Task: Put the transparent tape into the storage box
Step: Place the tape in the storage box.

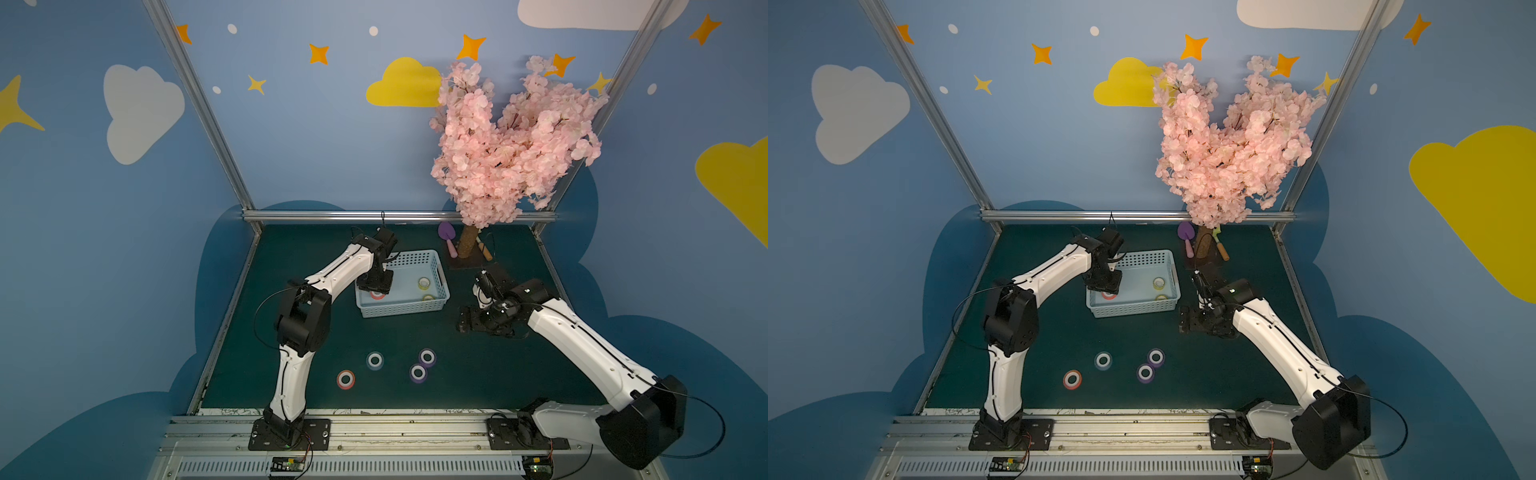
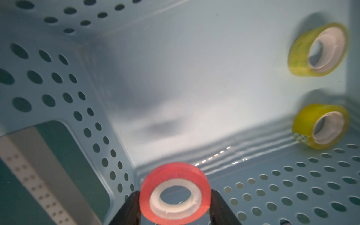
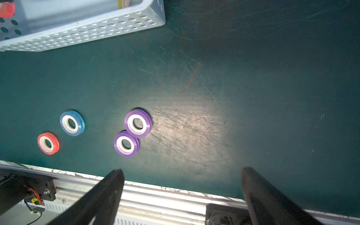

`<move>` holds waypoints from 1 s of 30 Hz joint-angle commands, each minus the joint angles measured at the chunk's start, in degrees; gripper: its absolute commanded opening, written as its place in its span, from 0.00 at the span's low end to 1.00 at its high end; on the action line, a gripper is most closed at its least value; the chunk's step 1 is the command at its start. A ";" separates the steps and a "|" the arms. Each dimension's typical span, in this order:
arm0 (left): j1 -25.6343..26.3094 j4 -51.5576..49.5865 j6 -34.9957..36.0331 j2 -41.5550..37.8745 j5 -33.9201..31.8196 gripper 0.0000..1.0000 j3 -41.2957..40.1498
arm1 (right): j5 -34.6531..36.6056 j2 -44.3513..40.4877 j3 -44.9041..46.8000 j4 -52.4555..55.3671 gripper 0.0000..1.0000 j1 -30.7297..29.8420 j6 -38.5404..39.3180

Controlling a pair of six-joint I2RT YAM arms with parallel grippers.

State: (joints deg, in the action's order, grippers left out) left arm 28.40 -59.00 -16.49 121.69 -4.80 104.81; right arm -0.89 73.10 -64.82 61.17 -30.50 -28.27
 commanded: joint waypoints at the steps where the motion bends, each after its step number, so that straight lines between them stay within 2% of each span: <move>1: -0.10 -3.47 1.62 1.64 -1.13 0.52 1.49 | 1.23 0.59 -1.23 0.34 0.98 0.35 -0.19; 11: -0.04 -3.70 2.14 4.99 -0.39 0.54 1.93 | 1.15 1.84 -2.17 0.47 0.98 0.79 1.04; 18: -0.10 -4.45 1.98 5.23 0.04 0.64 3.45 | 1.11 1.61 -2.56 0.84 0.98 0.96 1.12; 26: -0.10 -5.83 0.19 1.74 1.41 0.73 5.48 | 0.49 0.97 -2.46 0.80 0.98 0.97 1.42; 30: -0.17 -5.56 -1.58 -3.08 2.35 0.78 3.11 | 0.45 0.67 -2.28 0.54 0.98 0.84 1.56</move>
State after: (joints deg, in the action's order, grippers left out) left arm 28.40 -62.94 -16.34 124.07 -3.86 108.64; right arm -0.47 74.65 -65.73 61.19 -29.71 -27.18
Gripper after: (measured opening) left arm 0.776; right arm 0.982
